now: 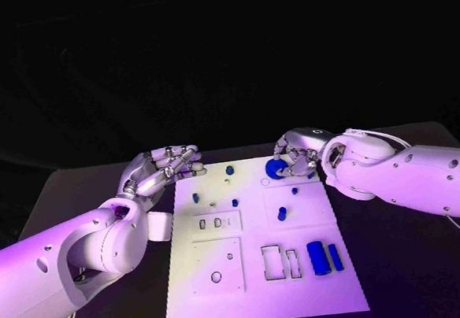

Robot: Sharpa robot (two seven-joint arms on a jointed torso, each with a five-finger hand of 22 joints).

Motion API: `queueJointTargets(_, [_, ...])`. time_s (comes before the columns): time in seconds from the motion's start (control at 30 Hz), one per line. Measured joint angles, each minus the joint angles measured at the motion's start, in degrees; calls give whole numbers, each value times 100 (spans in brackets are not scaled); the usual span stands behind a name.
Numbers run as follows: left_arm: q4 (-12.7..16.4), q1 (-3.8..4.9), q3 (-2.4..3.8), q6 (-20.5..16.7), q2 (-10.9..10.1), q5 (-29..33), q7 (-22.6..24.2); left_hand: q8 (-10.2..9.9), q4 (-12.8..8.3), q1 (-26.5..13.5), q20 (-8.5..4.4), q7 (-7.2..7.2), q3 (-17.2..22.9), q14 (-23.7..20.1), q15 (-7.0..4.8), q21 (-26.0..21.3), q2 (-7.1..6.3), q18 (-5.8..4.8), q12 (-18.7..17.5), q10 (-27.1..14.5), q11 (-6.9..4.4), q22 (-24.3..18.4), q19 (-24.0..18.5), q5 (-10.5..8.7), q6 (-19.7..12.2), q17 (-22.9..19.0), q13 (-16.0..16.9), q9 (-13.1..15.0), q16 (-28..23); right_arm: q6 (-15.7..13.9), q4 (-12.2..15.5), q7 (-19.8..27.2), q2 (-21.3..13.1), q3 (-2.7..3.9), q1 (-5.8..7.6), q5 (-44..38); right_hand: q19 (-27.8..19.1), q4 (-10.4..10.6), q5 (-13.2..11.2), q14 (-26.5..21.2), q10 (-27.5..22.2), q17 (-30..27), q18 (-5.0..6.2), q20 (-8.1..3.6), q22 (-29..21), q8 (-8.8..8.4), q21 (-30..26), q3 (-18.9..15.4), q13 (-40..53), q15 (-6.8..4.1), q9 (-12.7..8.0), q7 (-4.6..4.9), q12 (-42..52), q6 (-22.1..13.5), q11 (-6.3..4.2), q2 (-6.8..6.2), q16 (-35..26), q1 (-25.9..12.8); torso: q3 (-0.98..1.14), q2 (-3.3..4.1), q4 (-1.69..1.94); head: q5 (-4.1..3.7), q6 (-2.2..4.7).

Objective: Assemble the parts on the task board

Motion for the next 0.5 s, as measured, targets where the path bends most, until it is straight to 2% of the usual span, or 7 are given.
queueJointTargets(0.13, [-8, 0, 0, 3, 0, 0, -3, 0, 0, 0, 0, 0, 0, 0, 0, 0, 0, 0, -3, 0, 0, 0, 0, 0, 0, 0, 0, 0, 0, -244, 228, -22, -23, 1, -1, -205, 17, 38, 56, -21, 56, 0, 0, -17, 0, 0, 17, 38, 35, -21, -16, 19, 20, 19, -6, 0, 22, 0, 0, 0, 0, 9, 5])
queueJointTargets(0.2, [-13, 0, 0, 4, 0, 0, -4, 0, 0, 0, 0, 0, 0, 0, 0, 0, 0, 0, -3, 0, 0, 0, 0, 0, 0, 0, 0, 0, 0, -358, 352, -34, -8, 3, -1, -308, 17, 38, 88, -6, 56, 0, -59, -17, 0, -2, 17, 38, 39, -36, -16, 8, 34, 32, -6, 0, 22, 0, 0, 0, -1, 14, 7])
queueJointTargets(0.27, [-20, 0, 0, 7, 0, 0, -4, 0, 0, 0, 0, 0, 0, 0, 0, 0, 0, 0, -3, 0, 0, 0, 0, 0, 0, 0, 0, 0, 0, -434, 425, -44, 31, 4, -1, -376, 17, 56, 120, 0, 56, 0, -59, -17, -1, -2, 17, 56, 39, -43, -16, -1, 34, 41, -6, -30, 22, -29, 0, 0, -1, 19, 10])
queueJointTargets(0.5, [-35, 0, 0, 21, 2, 0, -4, 0, 0, 0, 0, 0, 0, 0, 0, 0, 0, 0, -3, 0, 0, 0, 0, 0, 0, -1, 0, 0, 1, -607, 489, -70, 336, 4, -1, -550, 37, 53, 120, 0, 56, -1, -59, -37, -1, -4, 16, 69, 45, -43, -25, -1, 34, 42, -6, -30, 22, -29, -3, 1, 7, 28, 12])
